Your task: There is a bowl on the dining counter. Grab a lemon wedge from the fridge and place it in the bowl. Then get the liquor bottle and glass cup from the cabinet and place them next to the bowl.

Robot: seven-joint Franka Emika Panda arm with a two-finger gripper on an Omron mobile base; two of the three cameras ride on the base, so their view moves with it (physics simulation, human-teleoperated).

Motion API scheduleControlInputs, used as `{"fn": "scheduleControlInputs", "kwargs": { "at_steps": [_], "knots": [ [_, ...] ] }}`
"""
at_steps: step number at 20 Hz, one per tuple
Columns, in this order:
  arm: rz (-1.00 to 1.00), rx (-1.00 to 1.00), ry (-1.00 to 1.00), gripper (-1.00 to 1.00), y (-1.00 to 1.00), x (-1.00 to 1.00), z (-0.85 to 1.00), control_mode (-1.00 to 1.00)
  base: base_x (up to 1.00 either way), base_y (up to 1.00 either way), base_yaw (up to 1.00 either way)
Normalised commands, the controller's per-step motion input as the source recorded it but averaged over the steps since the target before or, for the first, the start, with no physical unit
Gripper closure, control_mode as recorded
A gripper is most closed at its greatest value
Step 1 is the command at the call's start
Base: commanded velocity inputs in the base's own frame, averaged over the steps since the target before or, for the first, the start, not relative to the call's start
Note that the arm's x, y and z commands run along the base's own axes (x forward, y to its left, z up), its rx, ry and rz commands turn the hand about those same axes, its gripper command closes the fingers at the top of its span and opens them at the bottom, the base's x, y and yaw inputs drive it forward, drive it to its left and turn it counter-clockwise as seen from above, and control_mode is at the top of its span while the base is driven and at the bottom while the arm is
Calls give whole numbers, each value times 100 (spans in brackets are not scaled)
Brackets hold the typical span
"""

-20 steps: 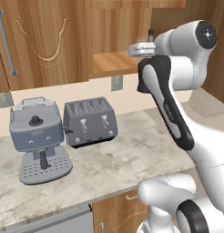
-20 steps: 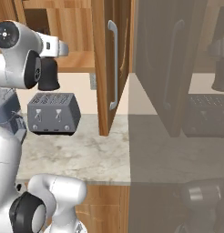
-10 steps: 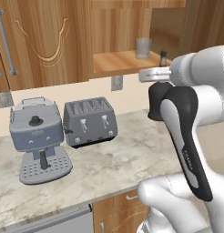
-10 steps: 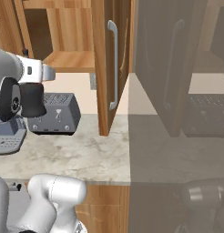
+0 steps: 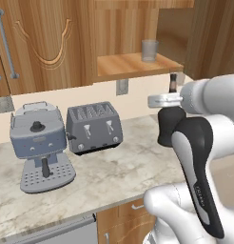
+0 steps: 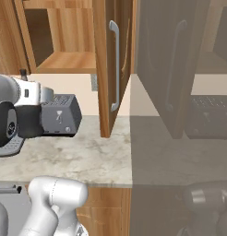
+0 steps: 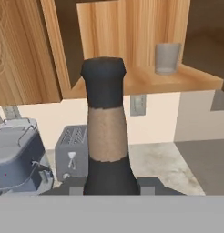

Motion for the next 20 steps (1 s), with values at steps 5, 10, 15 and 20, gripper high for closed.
{"fn": "scheduleControlInputs", "kwargs": {
  "at_steps": [5, 10, 15, 20],
  "knots": [
    [0, 0, 0, 100, 0, 0, 0, 100, -92, 0, -1],
    [0, 0, 0, 100, 0, 0, 0, 100, -100, 1, -26],
    [0, 0, 0, 100, 0, 0, 0, 100, -100, 4, -58],
    [0, 0, 0, 100, 0, 0, 0, 100, -100, 0, -69]
  ]
}}
